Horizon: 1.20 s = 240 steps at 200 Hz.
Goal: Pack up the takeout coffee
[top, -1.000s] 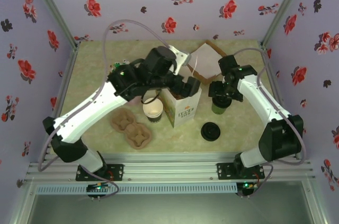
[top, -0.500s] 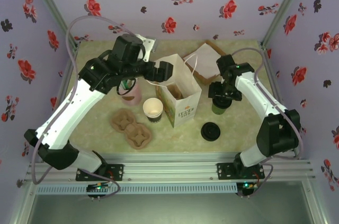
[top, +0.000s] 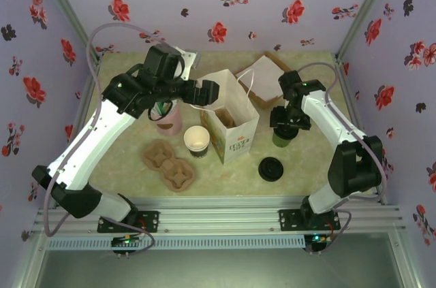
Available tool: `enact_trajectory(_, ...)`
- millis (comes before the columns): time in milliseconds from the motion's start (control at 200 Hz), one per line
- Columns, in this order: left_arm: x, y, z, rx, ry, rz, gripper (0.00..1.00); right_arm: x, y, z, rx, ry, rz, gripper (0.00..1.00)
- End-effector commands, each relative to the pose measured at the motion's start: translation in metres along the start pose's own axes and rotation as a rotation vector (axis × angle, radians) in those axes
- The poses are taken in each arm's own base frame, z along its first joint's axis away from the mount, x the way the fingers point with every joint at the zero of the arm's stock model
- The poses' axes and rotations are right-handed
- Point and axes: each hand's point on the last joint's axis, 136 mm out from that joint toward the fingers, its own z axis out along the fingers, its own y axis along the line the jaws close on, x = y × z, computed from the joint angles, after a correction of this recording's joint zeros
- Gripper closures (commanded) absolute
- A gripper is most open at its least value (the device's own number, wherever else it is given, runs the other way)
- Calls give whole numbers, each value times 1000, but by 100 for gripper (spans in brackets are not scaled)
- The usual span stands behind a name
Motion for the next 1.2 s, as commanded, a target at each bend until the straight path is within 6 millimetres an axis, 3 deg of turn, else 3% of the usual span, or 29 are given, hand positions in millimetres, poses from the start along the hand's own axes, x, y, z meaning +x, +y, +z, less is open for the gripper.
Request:
enact_trajectory(0,2,1,-8,11,-5,-6,1,-3,-2,-1,6,6,-15,18)
enact_trajectory(345,3,2,-7,9,-3,-11,1,-4,-1,-2,-1,3,-12,25)
enact_trajectory(505,3,6,-7,2,-3,-16,1,-4,-4,-10,6,-19,-8,28)
enact_trajectory(605,-9,10,-9,-2,-44,-26,1,-5,-6,-20,3,-49,-4,29)
enact_trajectory(850,-35,38,-10,-41,-88,-80,1,-4,-7,-64,-32,-152,0,29)
enact_trajectory(1195,-58,93,20,-112,-75,-164,4,11,1,-144,-127,-295,-49,30)
